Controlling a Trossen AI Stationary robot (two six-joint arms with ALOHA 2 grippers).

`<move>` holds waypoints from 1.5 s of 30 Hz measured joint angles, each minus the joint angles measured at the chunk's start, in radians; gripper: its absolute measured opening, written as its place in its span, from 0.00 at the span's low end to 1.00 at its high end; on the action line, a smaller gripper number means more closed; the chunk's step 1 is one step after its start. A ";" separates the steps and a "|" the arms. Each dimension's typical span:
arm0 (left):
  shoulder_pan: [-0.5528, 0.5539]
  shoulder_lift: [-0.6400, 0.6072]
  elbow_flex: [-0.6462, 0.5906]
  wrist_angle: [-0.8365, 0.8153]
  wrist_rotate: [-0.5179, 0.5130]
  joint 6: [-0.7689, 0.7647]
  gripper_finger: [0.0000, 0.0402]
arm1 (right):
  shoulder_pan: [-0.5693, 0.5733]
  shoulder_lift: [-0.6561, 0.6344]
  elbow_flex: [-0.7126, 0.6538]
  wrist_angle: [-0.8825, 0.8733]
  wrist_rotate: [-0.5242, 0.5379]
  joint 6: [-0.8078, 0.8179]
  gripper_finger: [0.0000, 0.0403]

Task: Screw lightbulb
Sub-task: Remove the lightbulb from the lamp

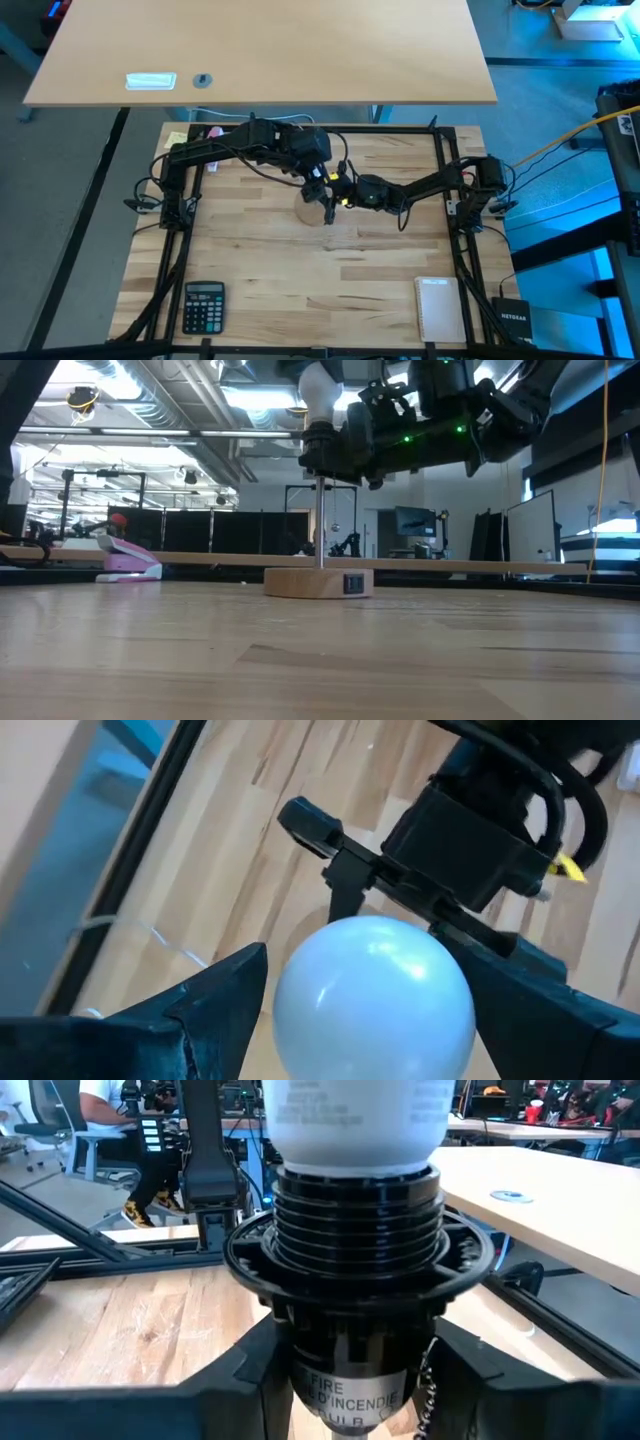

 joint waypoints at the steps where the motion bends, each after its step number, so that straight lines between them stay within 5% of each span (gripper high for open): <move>1: -0.001 0.000 0.007 -0.003 0.000 0.023 0.78 | 0.000 0.000 0.000 -0.003 0.000 0.000 0.38; 9: 0.004 -0.001 0.070 -0.027 0.000 0.231 0.78 | -0.001 -0.002 0.001 -0.018 -0.020 -0.004 0.38; 17: 0.012 -0.002 0.061 -0.106 0.008 0.610 0.78 | -0.002 -0.002 0.002 -0.031 -0.029 -0.005 0.38; 29: 0.022 0.035 0.047 -0.067 0.048 0.732 0.78 | -0.001 -0.003 0.002 -0.050 -0.036 -0.002 0.38; 35: 0.012 0.047 0.046 -0.055 0.040 0.548 0.69 | 0.000 -0.003 0.001 -0.050 -0.031 -0.004 0.38; 45: 0.004 0.047 0.046 -0.078 -0.022 -0.192 0.63 | 0.001 -0.002 0.000 -0.050 -0.003 0.014 0.38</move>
